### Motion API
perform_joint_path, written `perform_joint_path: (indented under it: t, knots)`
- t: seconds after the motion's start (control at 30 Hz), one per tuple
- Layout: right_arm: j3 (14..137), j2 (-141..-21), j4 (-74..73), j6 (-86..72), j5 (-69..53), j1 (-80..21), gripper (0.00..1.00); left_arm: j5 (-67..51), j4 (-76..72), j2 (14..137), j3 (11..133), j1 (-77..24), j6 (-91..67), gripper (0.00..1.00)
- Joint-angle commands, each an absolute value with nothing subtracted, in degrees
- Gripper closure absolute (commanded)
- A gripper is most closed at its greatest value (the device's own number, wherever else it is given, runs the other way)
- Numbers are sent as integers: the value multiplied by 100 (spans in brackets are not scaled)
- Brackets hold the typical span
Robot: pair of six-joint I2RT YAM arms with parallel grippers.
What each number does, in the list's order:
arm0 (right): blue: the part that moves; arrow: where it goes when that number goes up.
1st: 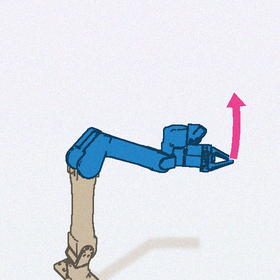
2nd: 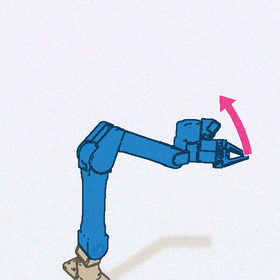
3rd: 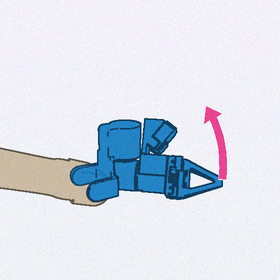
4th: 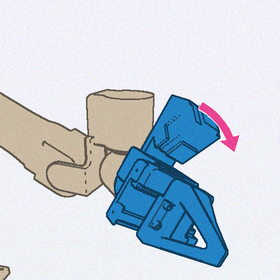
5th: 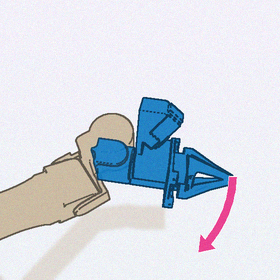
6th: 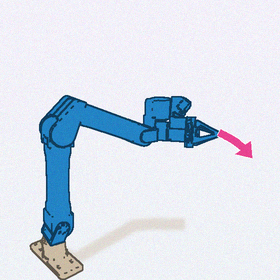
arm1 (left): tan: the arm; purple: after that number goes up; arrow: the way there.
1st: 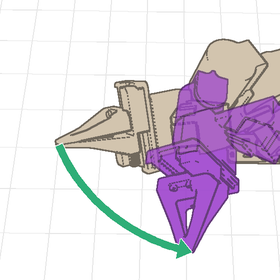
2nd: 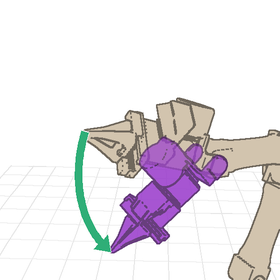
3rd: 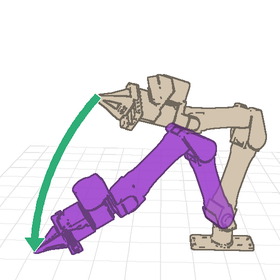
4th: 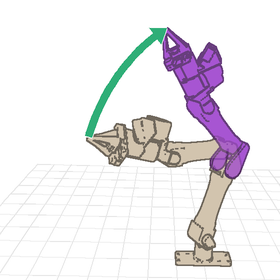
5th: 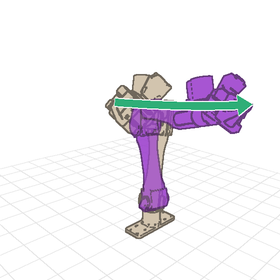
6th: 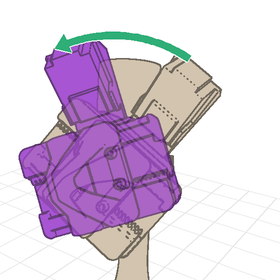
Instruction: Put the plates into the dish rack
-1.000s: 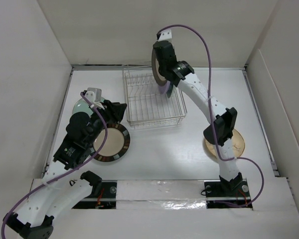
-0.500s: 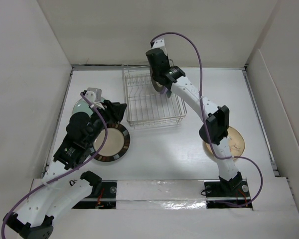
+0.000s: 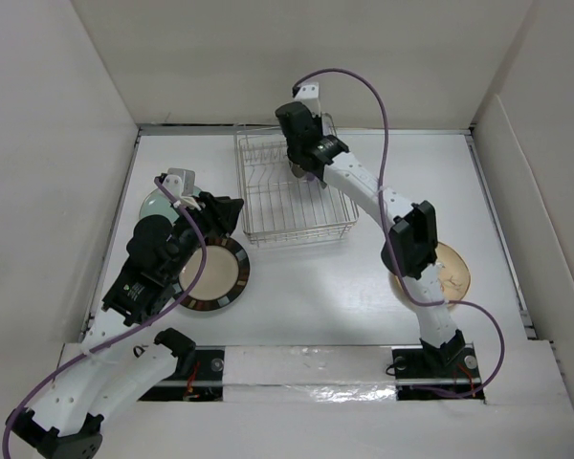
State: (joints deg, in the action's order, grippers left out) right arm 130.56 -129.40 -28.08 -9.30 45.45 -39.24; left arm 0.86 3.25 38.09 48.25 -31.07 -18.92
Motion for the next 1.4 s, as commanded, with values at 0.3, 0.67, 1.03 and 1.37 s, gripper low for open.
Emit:
perform_joint_path:
  t: [0.3,0.67,1.03,1.37]
  knots:
    - [12911,-13166,-2294,-1186,4210,-4324,74,26,79,3762,4816,-3129,-1863,66]
    - [12981,-13193,-2513,-1362,4140,-4377,47,35,70,3727,4816,-3129,-1863,66]
    - [11430,-10898,-1716,-1837,3077,-3946,6,26,53,3665,4808,-3129,-1872,65]
    - [5990,-6744,-975,-3187,3823,-2501,100,-702,-158,4051,4808,-3129,-2048,71]
